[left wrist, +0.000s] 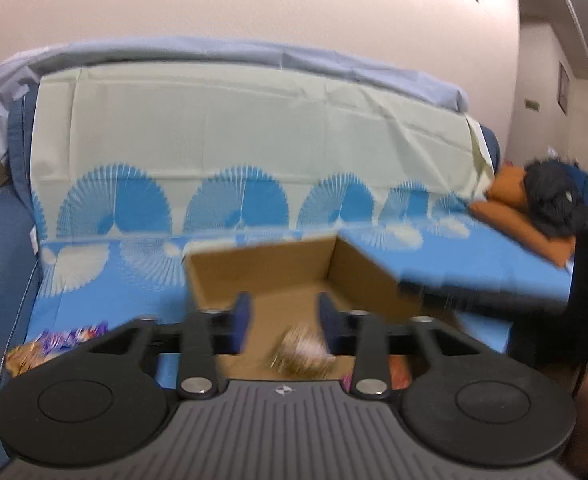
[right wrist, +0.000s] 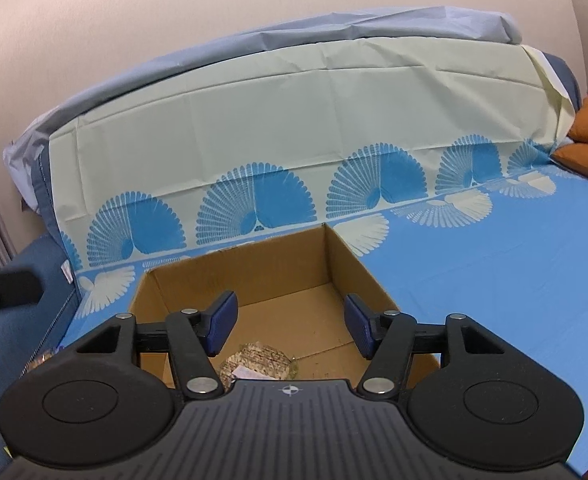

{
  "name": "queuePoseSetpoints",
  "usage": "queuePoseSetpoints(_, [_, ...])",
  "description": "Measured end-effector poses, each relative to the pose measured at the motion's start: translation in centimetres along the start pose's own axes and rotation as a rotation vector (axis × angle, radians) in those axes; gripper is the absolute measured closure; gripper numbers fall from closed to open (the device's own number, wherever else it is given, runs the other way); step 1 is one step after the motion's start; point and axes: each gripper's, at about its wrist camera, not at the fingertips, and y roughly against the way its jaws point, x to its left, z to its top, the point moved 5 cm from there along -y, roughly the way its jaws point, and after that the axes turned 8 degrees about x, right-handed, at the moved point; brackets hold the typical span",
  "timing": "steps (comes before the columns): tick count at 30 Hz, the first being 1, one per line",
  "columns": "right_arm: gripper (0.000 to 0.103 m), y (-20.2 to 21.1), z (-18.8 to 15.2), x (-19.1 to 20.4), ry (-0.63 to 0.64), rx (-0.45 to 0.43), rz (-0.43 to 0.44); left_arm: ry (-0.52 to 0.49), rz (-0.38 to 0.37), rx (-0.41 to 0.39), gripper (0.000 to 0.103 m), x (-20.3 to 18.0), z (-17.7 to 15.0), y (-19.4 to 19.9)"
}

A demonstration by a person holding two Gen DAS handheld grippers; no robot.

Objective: Organize snacks
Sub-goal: 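Move both open grippers back to the snack pile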

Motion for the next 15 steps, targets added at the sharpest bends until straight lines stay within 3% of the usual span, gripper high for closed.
queuePoseSetpoints(2, [0.043,0.1,-0.2,0.7,0.023,-0.002,0.01,-0.027,0.029,0.069,0.095,2.4,-3.2,-0.1])
queuePoseSetpoints(4, [0.051,0.2,-0.4,1.4,0.038,0.0,0.032,-0.011,0.049,0.132,0.095,5.7,-6.4,-0.1])
queuePoseSetpoints(5, [0.06,0.2,-0.6,1.8,0.043,0.005,0.047,-0.002,0.072,0.152,0.095,7.3,-7.5,-0.1])
queuePoseSetpoints(7, [0.065,0.2,-0.8,2.7,0.053,0.014,0.076,0.0,0.167,0.177,0.095,10.9,-9.2,0.0])
queuePoseSetpoints(12, [0.065,-0.1,-1.5,6.3,0.127,0.033,0.121,0.054,0.288,0.178,0.092,17.6,-12.2,-0.8])
queuePoseSetpoints(15, [0.065,-0.4,-2.1,8.8,0.175,0.046,0.153,0.153,0.292,0.238,0.089,19.6,-13.8,-2.0])
